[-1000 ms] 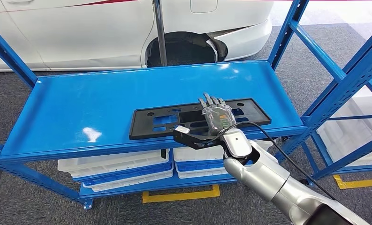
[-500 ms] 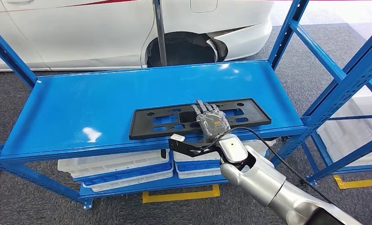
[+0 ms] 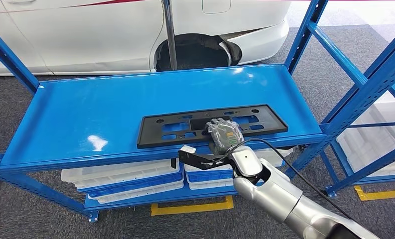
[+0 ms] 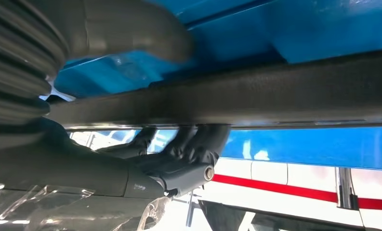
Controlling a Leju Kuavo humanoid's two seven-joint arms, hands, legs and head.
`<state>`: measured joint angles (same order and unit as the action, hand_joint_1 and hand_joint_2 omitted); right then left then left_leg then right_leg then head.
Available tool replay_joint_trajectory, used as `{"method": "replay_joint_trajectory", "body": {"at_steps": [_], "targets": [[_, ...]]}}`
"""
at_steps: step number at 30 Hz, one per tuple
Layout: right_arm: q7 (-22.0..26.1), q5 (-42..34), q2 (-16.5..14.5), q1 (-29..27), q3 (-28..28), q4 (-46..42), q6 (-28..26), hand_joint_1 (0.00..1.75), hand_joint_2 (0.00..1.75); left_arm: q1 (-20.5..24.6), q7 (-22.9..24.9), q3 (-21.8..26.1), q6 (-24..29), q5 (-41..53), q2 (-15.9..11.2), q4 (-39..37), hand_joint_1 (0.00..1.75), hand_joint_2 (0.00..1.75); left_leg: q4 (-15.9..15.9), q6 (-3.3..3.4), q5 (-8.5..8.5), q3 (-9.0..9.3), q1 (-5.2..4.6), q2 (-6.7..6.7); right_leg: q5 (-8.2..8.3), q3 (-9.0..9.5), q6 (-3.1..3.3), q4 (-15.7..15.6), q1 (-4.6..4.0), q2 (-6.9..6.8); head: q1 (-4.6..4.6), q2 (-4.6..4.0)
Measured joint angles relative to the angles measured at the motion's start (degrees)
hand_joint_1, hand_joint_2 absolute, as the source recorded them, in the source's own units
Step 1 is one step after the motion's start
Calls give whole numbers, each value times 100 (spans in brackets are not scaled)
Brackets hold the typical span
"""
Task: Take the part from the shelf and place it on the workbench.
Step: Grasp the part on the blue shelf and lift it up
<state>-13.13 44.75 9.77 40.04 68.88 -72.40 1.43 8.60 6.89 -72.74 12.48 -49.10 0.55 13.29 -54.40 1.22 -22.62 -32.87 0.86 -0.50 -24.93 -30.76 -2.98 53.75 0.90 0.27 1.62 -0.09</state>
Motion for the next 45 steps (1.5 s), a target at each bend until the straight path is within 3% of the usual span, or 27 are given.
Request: {"method": "replay_joint_trajectory", "body": {"at_steps": [11, 15, 25, 32, 45], "targets": [[-134, 13, 58, -75, -50, -187, -44, 175, 175, -44, -65, 0, 13, -16, 0, 0, 0, 0, 0, 0, 0, 0, 0, 0, 0, -1, 0, 0, 0, 0, 0, 0], [-161, 22, 96, -78, -55, -266, -42, 175, 175, -61, -140, 0, 16, 20, 0, 0, 0, 175, 0, 0, 0, 0, 0, 1, 0, -1, 0, 0, 0, 1, 0, 0], [-279, 118, 208, -142, -96, -464, -40, 175, 175, -42, -514, -7, 273, 247, 9, 0, 0, 175, 0, 0, 0, 0, 0, 1, 0, -2, 0, 0, 0, 1, 0, 0], [-341, 213, 296, -223, -170, -615, -45, 175, 175, 7, -492, -39, 619, 350, 19, 0, 0, 175, 0, 0, 0, 0, 0, 2, 0, -2, 0, 0, 0, 2, 0, 0], [-382, 498, 342, -265, -199, -675, -79, 175, 175, 97, -397, -82, 623, 375, 32, 0, 0, 175, 0, 0, 0, 0, 0, 3, 0, -1, 0, 0, 0, 2, 0, 0]]}}
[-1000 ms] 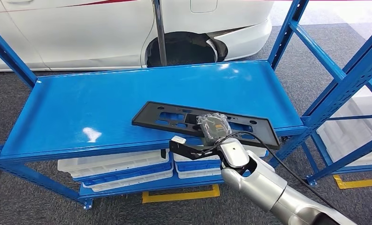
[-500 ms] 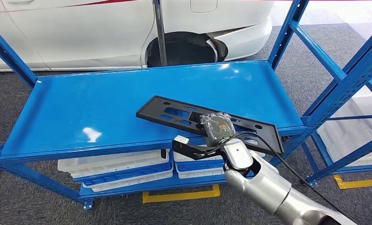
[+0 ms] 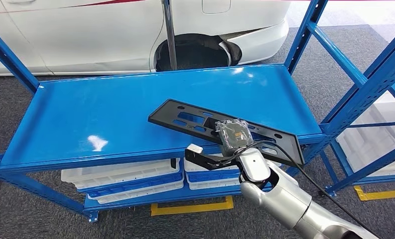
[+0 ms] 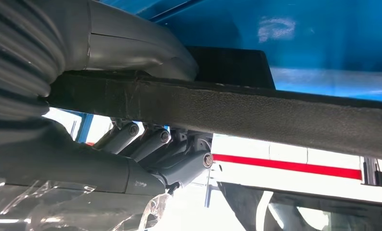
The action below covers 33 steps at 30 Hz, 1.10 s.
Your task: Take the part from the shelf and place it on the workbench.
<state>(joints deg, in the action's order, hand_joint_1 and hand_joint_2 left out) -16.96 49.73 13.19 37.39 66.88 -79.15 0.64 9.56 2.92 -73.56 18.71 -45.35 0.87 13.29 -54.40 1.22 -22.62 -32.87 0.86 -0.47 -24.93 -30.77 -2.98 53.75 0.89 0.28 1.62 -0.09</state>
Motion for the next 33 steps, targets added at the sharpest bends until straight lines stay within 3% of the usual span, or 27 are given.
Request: {"method": "replay_joint_trajectory", "body": {"at_steps": [8, 13, 25, 30, 33], "targets": [[77, 1452, 3, -4, 37, -91, -484, 175, 175, 30, 7, -24, 0, 28, 8, 0, 0, 175, 0, 0, 0, -1, 0, 0, 0, -1, 0, 0, 0, 0, 0, 0], [148, 1940, 2, -5, 65, -220, -572, 175, 175, 26, -68, -22, -47, -35, 13, 0, 0, 175, 0, 0, 0, -2, 0, 0, 0, -1, 0, 0, -1, 0, 0, 0], [288, 2037, -11, -6, 152, -464, -540, 175, 175, 26, -84, -18, -154, -95, 13, 0, 0, 175, -4, 3, -3, -3, -4, -1, 1, 0, -1, -2, 5, -1, 0, 0], [310, 1992, -29, -12, 157, -476, -522, 175, 175, 25, -84, -15, -200, -96, 11, 0, 0, 175, -20, 30, -22, -10, -34, -2, 4, 0, -15, -10, 51, -3, 0, 0], [320, 1990, -38, -12, 156, -480, -521, 175, 175, 26, -84, -12, -203, -94, 11, 0, 0, 175, 6, 78, 9, -3, -53, 1, 29, 3, -60, -19, 66, -1, 0, 0]]}}
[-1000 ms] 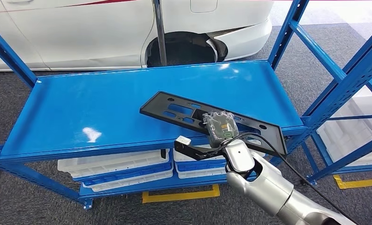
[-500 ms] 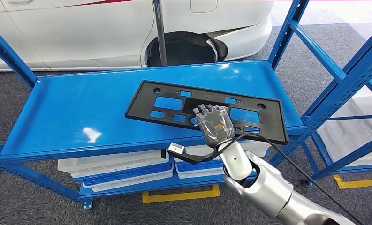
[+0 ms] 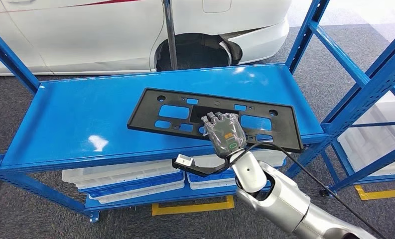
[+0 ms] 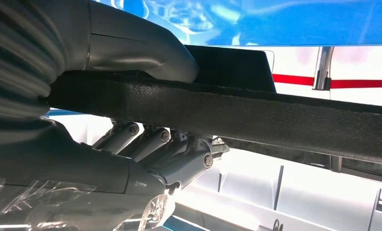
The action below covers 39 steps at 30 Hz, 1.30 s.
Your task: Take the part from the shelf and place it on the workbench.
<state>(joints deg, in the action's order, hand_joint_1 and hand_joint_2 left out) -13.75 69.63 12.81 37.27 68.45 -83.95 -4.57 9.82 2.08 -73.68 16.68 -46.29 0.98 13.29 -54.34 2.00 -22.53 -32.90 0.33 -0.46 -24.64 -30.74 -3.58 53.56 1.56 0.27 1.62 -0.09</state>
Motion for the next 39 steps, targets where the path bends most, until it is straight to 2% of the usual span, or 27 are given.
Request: {"method": "replay_joint_trajectory", "body": {"at_steps": [6, 8, 9, 10, 11, 12, 13, 14, 16, 17, 18, 19, 20, 22, 23, 24, 25, 26, 28, 29, 30, 33, 34, 35, 36, 38, 39], "targets": [[3, -1, -2, 0, -1, -6, 0, 175, 175, 3, 0, 0, 0, 0, 1, 0, 0, 175, 48, 29, 32, 13, 23, 6, -6, -3, -17, 5, -10, 2, 0, 0], [9, -4, -1, -6, -2, -19, 2, 175, 175, 5, 2, 1, 1, 2, 2, 0, 0, 175, 85, 56, 64, 29, 56, 15, -261, -132, -12, 322, -3, -1, -9, 0], [14, -11, 1, -22, -3, -27, 8, 175, 175, 4, 3, 2, 2, 4, 3, 0, 0, 175, 100, 64, 82, 31, 74, 19, -498, -327, -22, 800, 8, -3, -14, 0], [22, -28, 2, -39, -3, -33, 16, 175, 175, 5, 5, 3, 3, 11, 4, 0, 0, 175, 100, 43, 99, 28, 106, 21, -545, -344, -60, 943, 37, -9, -19, 0], [29, -43, 3, -53, -3, -34, 24, 175, 175, 5, 7, 4, 3, 19, 0, -1, 0, 175, 76, -8, 99, 14, 130, 18, -498, -260, -123, 861, 74, -14, -21, 0], [38, -57, 3, -70, -3, -36, 31, 175, 175, 9, 8, 4, 4, 26, -5, -2, 0, 175, 48, -76, 102, -10, 146, 13, -395, -158, -152, 735, 92, 7, -26, 0], [45, -67, 3, -74, -4, -37, 32, 175, 175, 14, 9, 5, 4, 32, -11, -4, 0, 175, 16, -144, 104, -30, 154, 8, -203, 45, -151, 333, 112, 30, -29, 0], [49, -68, 3, -79, -4, -38, 32, 175, 175, 16, 10, 5, 4, 33, -17, -5, 0, 175, -14, -195, 114, -59, 143, 1, -204, 59, -107, 267, 111, 58, -27, 0], [51, -70, 1, -87, -6, -39, 32, 175, 175, 18, 16, 8, 5, 34, -20, -7, 0, 175, -30, -265, 160, -111, 142, -6, -193, -43, 26, 338, 99, 89, -15, 0], [52, -72, -2, -86, -6, -39, 33, 175, 175, 18, 21, 8, 5, 35, -21, -7, 0, 175, -56, -292, 152, -150, 157, -5, -180, -89, 91, 350, 91, 85, -8, 0], [53, -72, -6, -85, -6, -39, 33, 175, 175, 22, 27, 9, 7, 35, -21, -7, 0, 175, -150, -306, 64, -207, 169, 3, -150, -138, 151, 359, 80, 79, 3, 0], [53, -73, -9, -83, -7, -39, 33, 175, 175, 32, 32, 10, 8, 35, -22, -7, 0, 175, -352, -310, -103, -293, 176, 10, -116, -185, 212, 359, 68, 71, 15, 0], [53, -73, -12, -84, -7, -39, 34, 175, 175, 46, 34, 12, 9, 34, -22, -7, 0, 175, -706, -307, -353, -418, 169, 17, -79, -235, 266, 358, 47, 60, 29, 0], [53, -73, -15, -89, -8, -39, 35, 175, 175, 82, 35, 15, 9, 36, -21, -7, 0, 175, -1517, -286, -826, -666, 134, 20, -15, -320, 326, 360, -9, 43, 48, 0], [53, -73, -15, -93, -8, -39, 35, 175, 175, 94, 36, 17, 9, 36, -21, -7, 0, 175, -1825, -261, -971, -725, 106, 21, 18, -361, 350, 362, -52, 35, 52, 0], [54, -73, -15, -94, -8, -39, 34, 175, 175, 96, 40, 18, 9, 38, -20, -7, 0, 175, -1908, -218, -999, -683, 74, 20, 49, -396, 369, 363, -95, 32, 52, 0], [56, -73, -16, -96, -8, -39, 34, 175, 175, 92, 50, 19, 7, 42, -20, -7, 0, 175, -1779, -154, -940, -539, 30, 20, 81, -430, 386, 363, -143, 33, 52, 0], [57, -73, -20, -96, -8, -39, 32, 175, 175, 83, 62, 19, 7, 45, -20, -7, 0, 175, -1441, -61, -809, -293, -27, 17, 113, -460, 403, 362, -188, 36, 52, 0], [60, -73, -27, -94, -9, -39, 27, 175, 175, 72, 81, 17, 7, 51, -37, -9, 0, 175, -550, 160, -588, 239, -149, 36, 175, -501, 416, 353, -229, 39, 41, 0], [60, -73, -27, -94, -10, -39, 25, 175, 175, 71, 84, 16, 9, 51, -44, -10, 0, 175, -262, 221, -510, 397, -201, 48, 208, -514, 410, 343, -219, 35, 33, 0], [59, -72, -28, -95, -11, -39, 23, 175, 175, 70, 84, 16, 11, 52, -51, -11, 0, 175, -115, 255, -472, 459, -242, 56, 241, -526, 393, 333, -192, 27, 28, 0], [58, -71, -48, -97, -12, -40, 19, 175, 175, 53, 86, 15, 13, 67, -55, -14, 0, 175, 46, 246, -296, 443, -268, 58, 338, -564, 310, 293, -149, 16, 40, 0], [57, -70, -49, -96, -12, -40, 17, 175, 175, 51, 86, 16, 14, 75, -58, -14, 0, 175, 119, 241, -224, 432, -245, 67, 280, -593, 278, 322, -154, 19, 40, 0], [56, -70, -44, -94, -12, -40, 17, 175, 175, 50, 87, 16, 14, 85, -58, -14, 0, 175, 177, 238, -139, 400, -209, 76, 105, -650, 242, 463, -155, 20, 36, 0], [54, -70, -39, -94, -12, -39, 17, 175, 175, 49, 87, 16, 13, 92, -56, -14, 0, 175, 207, 222, -73, 357, -179, 83, -145, -726, 210, 703, -141, 18, 31, 0], [53, -69, -38, -97, -11, -39, 17, 175, 175, 36, 86, 16, 10, 102, -46, -13, 0, 175, 212, 209, 34, 232, -139, 89, -646, -903, 136, 1390, -104, 15, 22, 0], [53, -69, -36, -103, -10, -39, 17, 175, 175, 28, 86, 16, 8, 104, -42, -13, 0, 175, 205, 185, 86, 159, -116, 95, -744, -946, 101, 1678, -83, 13, 22, 0]]}}
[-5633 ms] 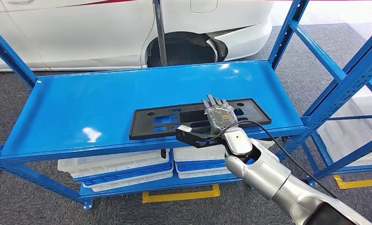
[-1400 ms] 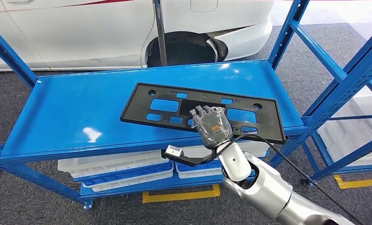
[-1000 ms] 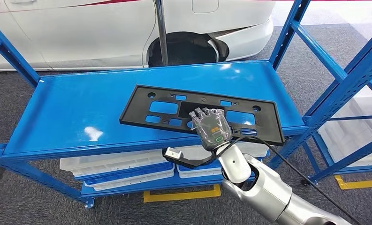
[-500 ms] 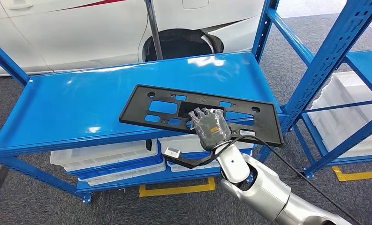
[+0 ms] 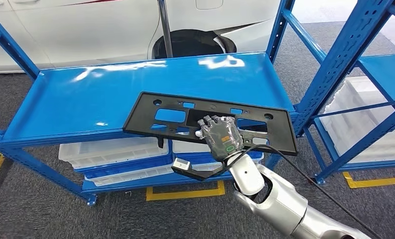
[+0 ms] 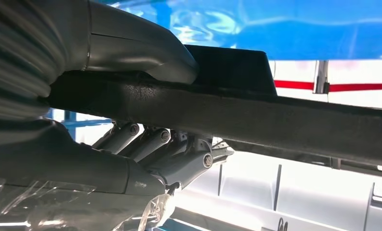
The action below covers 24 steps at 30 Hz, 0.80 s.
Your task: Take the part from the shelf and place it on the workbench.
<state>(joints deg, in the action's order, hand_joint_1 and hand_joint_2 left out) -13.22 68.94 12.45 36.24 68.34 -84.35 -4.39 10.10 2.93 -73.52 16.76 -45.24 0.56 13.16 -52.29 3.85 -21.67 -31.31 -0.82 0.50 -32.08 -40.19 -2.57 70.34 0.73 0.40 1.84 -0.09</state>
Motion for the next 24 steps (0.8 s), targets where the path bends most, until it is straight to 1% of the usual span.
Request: {"method": "replay_joint_trajectory", "body": {"at_steps": [1, 2, 3, 4, 5, 6, 7, 8, 9, 10, 11, 12, 13, 14, 15, 16, 17, 18, 19, 20, 21, 22, 23, 24], "targets": [[0, 0, 2, -3, 1, 0, 0, 175, 175, -4, -1, 1, 1, 2, 4, 0, 0, 175, -13, -27, 56, -84, 29, 5, 18, 29, -39, 150, 24, -2, 0, 0], [0, 1, 5, -5, 0, 0, 0, 175, 175, -2, -2, 1, 1, 5, 5, 0, 0, 175, -36, -64, 109, -174, 66, 8, 137, 157, -82, 109, 53, -6, 0, 0], [1, 2, 8, -3, -1, 0, -1, 175, 175, 5, -4, 2, 1, 9, 5, 0, 0, 175, -74, -105, 151, -260, 103, 9, 309, 395, -131, -162, 87, -12, -1, 0], [2, 3, 9, 3, -1, 0, -1, 175, 175, 17, -5, 2, 1, 11, 4, -1, 0, 175, -126, -146, 183, -341, 129, 8, 403, 673, -194, -558, 116, -16, -2, 0], [5, 5, 6, 11, -2, -1, -3, 175, 175, 32, -7, 2, 1, 14, 2, -1, 0, 175, -188, -189, 206, -417, 144, 5, 427, 922, -213, -939, 124, -11, -9, 0], [9, 8, 3, 19, -2, -2, -4, 175, 175, 42, -8, 2, 2, 17, -1, -2, 0, 175, -241, -230, 232, -477, 139, 2, 393, 1078, -206, -1207, 125, -7, -14, 0], [12, 12, -1, 24, -3, -2, -5, 175, 175, 47, -11, 2, 2, 21, -4, -2, 0, 175, -276, -263, 264, -520, 132, -1, 334, 1130, -166, -1333, 112, 0, -16, 0], [14, 16, -4, 25, -3, -3, -7, 175, 175, 48, -14, 2, 3, 26, -7, -2, 0, 175, -287, -292, 308, -547, 129, -2, 336, 1119, -86, -1352, 92, 6, -19, 0], [14, 21, -3, 24, -2, -2, -6, 175, 175, 45, -15, 2, 3, 30, -7, -2, 0, 175, -282, -314, 349, -567, 132, -2, 363, 1069, -22, -1334, 92, -3, -15, 0], [15, 27, -4, 26, -2, -2, -5, 175, 175, 45, -16, 2, 3, 31, -8, -2, 0, 175, -315, -333, 311, -597, 147, -1, 405, 1023, 47, -1325, 88, -9, -13, 0], [15, 35, -5, 30, -1, -2, -5, 175, 175, 49, -15, 2, 4, 32, -7, -2, 0, 175, -423, -355, 182, -644, 155, -1, 454, 971, 111, -1322, 87, -16, -12, 0], [15, 44, -6, 35, -1, -2, -4, 175, 175, 57, -14, 2, 4, 32, -5, -2, 0, 175, -638, -375, -43, -713, 161, -2, 506, 913, 165, -1324, 86, -21, -8, 0], [15, 53, -7, 40, -2, -2, -4, 175, 175, 70, -14, 2, 5, 32, -4, -2, 0, 175, -1001, -394, -356, -806, 163, -3, 565, 848, 203, -1323, 73, -21, -4, 0], [15, 60, -8, 42, -2, -2, -4, 175, 175, 84, -14, 3, 5, 33, -2, -2, 0, 175, -1414, -402, -630, -896, 160, -3, 620, 778, 225, -1321, 57, -21, -1, 0], [15, 64, -8, 44, -1, -2, -3, 175, 175, 94, -14, 3, 5, 33, -2, -2, 0, 175, -1784, -399, -814, -955, 155, -3, 675, 705, 239, -1319, 37, -21, 2, 0], [15, 68, -8, 44, -1, -2, -3, 175, 175, 100, -13, 3, 5, 33, -1, -2, 0, 175, -2042, -384, -898, -965, 147, -3, 727, 636, 248, -1318, 16, -21, 2, 0], [15, 69, -8, 44, 0, -2, -2, 175, 175, 98, -9, 2, 5, 34, -1, -2, 0, 175, -2054, -342, -838, -858, 128, -4, 781, 566, 257, -1317, -11, -18, 3, 0], [15, 70, -8, 45, 0, -2, -3, 175, 175, 90, -4, 1, 5, 36, 0, -2, 0, 175, -1871, -277, -714, -662, 101, -6, 835, 499, 264, -1317, -41, -13, 3, 0], [15, 70, -8, 46, -1, -2, -3, 175, 175, 80, -1, 0, 5, 37, 1, -2, 0, 175, -1570, -200, -589, -418, 66, -9, 883, 441, 271, -1317, -67, -7, 3, 0], [15, 70, -8, 48, -1, -2, -5, 175, 175, 74, 2, -1, 6, 39, -3, -3, 0, 175, -1161, -90, -531, -137, 24, -11, 936, 385, 277, -1319, -85, -4, 2, 0], [15, 70, -9, 51, -2, -2, -9, 175, 175, 69, 1, -1, 8, 39, -8, -3, 0, 175, -774, -2, -555, 111, -10, -12, 981, 348, 268, -1325, -93, -7, -5, 0], [15, 69, -11, 53, -2, -2, -13, 175, 175, 66, 1, -1, 9, 38, -11, -3, 0, 175, -489, 46, -592, 272, -46, -15, 1034, 325, 242, -1342, -76, -14, -10, 0], [16, 61, -15, 54, -1, -2, -19, 175, 175, 63, 1, -1, 9, 37, -13, -3, 0, 175, -279, 81, -629, 371, -80, -18, 1092, 308, 207, -1365, -48, -22, -13, 0], [21, 41, -25, 55, -1, -2, -25, 175, 175, 55, 5, -1, 8, 34, -12, -2, 0, 175, -183, 80, -602, 404, -104, -21, 1153, 302, 163, -1396, -24, -28, -10, 0]]}}
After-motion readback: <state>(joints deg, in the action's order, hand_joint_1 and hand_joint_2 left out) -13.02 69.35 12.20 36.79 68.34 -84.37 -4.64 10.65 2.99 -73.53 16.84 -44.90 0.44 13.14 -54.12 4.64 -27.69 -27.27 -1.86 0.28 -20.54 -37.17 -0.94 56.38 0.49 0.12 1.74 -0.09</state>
